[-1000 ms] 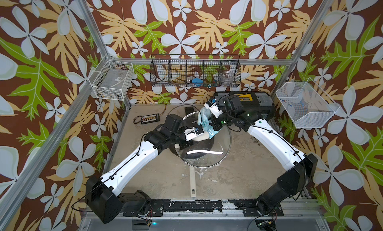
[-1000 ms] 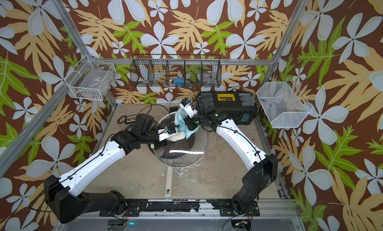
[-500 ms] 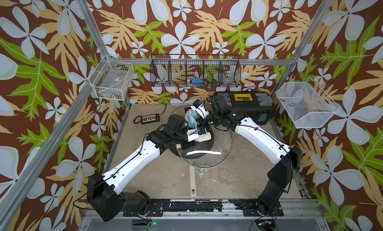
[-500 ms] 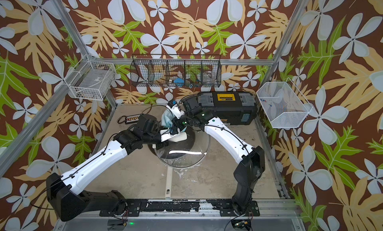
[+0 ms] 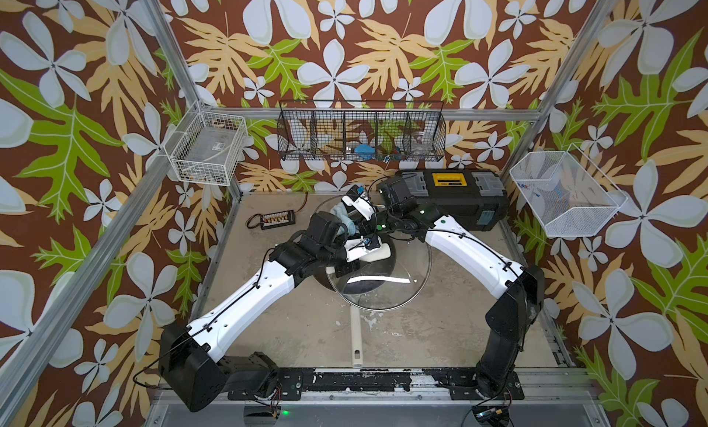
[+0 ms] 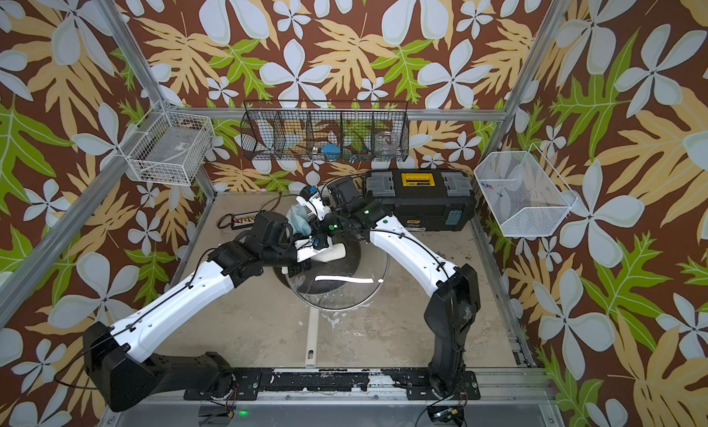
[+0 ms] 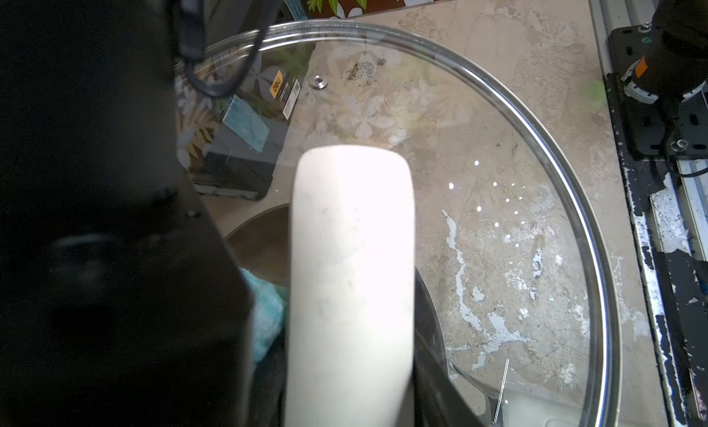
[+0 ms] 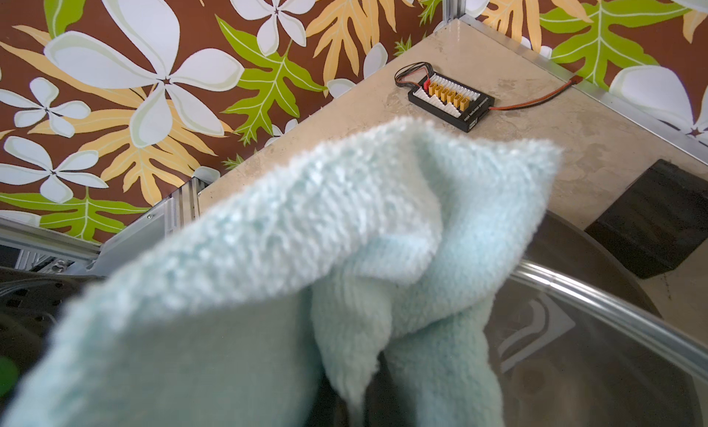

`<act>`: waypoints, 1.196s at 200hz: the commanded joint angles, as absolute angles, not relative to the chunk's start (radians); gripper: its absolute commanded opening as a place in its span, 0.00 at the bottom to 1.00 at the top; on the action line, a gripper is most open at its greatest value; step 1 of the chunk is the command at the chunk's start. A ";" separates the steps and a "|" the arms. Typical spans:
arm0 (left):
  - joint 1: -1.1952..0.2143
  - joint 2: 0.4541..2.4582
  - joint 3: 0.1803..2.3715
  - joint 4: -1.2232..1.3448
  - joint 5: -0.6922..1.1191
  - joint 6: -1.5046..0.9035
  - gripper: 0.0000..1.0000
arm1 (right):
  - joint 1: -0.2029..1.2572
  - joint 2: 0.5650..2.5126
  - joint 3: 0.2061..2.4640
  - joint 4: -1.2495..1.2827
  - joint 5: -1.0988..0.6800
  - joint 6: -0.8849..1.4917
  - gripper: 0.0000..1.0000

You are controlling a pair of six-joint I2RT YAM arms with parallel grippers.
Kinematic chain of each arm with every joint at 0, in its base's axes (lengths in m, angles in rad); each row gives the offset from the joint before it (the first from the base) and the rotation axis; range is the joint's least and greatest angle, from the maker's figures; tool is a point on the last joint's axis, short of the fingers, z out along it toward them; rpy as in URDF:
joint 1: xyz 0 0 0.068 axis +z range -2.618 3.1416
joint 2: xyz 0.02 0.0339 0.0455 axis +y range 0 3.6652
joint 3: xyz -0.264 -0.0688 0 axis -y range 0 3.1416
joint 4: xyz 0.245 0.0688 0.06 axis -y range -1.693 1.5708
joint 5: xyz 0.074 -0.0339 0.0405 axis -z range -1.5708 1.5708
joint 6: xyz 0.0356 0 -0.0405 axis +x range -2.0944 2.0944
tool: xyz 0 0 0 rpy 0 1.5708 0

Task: Wipe the pot lid with a cloth
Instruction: Wipe the pot lid.

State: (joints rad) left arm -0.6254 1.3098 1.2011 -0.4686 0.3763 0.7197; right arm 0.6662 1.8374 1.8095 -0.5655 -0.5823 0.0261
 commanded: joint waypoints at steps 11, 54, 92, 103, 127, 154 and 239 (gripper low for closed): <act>-0.628 1.282 1.198 -0.272 0.431 0.731 0.00 | 0.667 1.847 1.830 -0.583 -0.537 0.021 0.00; -0.627 1.246 1.170 -0.256 0.410 0.733 0.00 | 0.640 1.834 1.851 -0.679 -0.399 -0.022 0.00; -0.627 1.233 1.163 -0.259 0.397 0.737 0.00 | 0.562 1.767 1.794 -0.695 -0.365 -0.034 0.00; -0.627 1.232 1.164 -0.259 0.395 0.737 0.00 | 0.538 1.749 1.784 -0.706 -0.353 -0.041 0.00; -0.627 1.233 1.163 -0.259 0.394 0.743 0.00 | 0.492 1.712 1.763 -0.726 -0.335 -0.056 0.00; -0.627 1.236 1.164 -0.261 0.389 0.750 0.00 | 0.462 1.691 1.760 -0.751 -0.306 -0.073 0.00; -0.627 1.272 1.193 -0.265 0.409 0.759 0.00 | 0.519 1.751 1.838 -0.721 -0.426 -0.047 0.00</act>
